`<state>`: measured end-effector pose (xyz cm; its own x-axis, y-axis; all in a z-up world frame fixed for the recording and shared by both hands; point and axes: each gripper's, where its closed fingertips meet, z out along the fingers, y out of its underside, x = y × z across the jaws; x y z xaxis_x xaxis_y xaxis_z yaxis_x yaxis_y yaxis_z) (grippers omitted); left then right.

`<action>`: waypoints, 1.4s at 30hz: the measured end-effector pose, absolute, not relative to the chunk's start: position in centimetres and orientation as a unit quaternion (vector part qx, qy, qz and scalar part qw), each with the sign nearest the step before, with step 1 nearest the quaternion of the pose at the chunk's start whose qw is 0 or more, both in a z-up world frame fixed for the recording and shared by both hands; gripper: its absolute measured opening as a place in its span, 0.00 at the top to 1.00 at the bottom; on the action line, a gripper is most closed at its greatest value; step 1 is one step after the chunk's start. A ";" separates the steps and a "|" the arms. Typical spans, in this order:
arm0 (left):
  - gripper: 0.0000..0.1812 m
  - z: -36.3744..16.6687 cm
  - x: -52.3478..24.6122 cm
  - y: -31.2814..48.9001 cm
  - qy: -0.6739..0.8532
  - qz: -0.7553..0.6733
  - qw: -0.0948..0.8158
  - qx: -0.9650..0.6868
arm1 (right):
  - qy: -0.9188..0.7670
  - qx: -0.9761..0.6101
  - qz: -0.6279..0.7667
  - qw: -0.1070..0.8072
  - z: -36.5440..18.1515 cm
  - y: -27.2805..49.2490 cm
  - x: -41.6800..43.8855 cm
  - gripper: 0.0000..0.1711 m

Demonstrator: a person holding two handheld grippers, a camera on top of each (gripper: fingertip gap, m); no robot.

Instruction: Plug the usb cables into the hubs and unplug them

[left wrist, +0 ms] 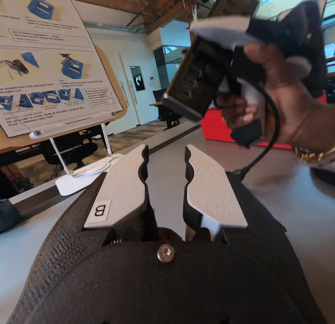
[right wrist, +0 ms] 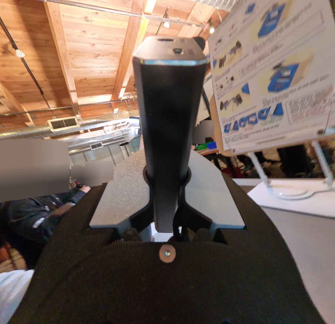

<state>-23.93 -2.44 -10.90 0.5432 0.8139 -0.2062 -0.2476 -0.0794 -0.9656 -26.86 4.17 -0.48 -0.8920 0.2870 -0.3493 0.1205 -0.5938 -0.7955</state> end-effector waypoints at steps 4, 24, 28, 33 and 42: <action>0.77 -11.7 -24.4 -2.7 -0.248 0.405 0.636 -0.608 | -0.443 -0.188 0.858 0.180 6.1 7.2 -26.7 0.83; 0.73 -13.0 -26.3 -4.5 -0.341 0.337 0.660 -0.578 | -0.706 -0.525 0.268 0.393 -7.8 38.6 -37.6 0.82; 0.73 -13.1 -26.4 -4.6 -0.348 0.328 0.663 -0.576 | -0.715 -0.571 0.268 0.302 -11.6 38.2 -37.9 0.82; 0.74 -13.1 -26.4 -4.6 -0.359 0.308 0.672 -0.569 | -0.730 -0.576 0.308 0.202 -13.2 35.2 -37.7 0.81; 0.74 -13.2 -26.5 -5.0 -0.377 0.287 0.680 -0.559 | -0.756 -0.595 0.225 0.157 -17.9 33.0 -40.0 0.81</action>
